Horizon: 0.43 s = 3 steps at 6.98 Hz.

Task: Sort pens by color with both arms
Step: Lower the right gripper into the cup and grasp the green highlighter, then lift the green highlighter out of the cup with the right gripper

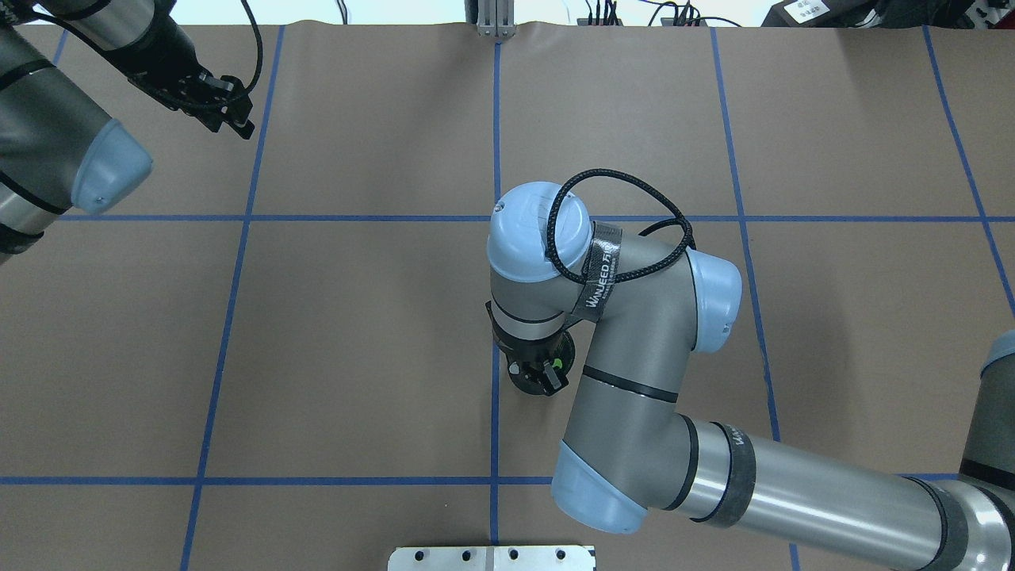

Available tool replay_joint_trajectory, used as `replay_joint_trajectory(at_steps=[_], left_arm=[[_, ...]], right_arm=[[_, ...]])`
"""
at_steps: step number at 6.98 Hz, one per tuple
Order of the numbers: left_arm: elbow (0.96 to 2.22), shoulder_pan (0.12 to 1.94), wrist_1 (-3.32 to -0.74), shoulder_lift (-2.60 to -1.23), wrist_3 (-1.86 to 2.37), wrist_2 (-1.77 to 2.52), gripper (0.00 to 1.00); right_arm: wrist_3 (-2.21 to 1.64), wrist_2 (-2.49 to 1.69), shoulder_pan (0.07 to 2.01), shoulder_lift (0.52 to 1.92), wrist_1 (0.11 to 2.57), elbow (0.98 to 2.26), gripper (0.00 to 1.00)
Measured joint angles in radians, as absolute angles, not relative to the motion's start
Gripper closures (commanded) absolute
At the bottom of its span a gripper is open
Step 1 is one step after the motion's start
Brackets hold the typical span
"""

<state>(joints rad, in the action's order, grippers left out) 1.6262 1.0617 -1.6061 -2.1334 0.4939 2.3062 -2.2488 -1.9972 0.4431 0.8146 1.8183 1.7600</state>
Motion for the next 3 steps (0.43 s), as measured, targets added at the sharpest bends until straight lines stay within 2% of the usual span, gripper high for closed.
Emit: replay_joint_trajectory(at_steps=[3], left_arm=[[1.627, 1.06, -1.606, -2.132, 0.494, 2.306, 0.46]], right_arm=[[-2.249, -2.035, 0.48, 0.804, 1.866, 1.814, 1.0]])
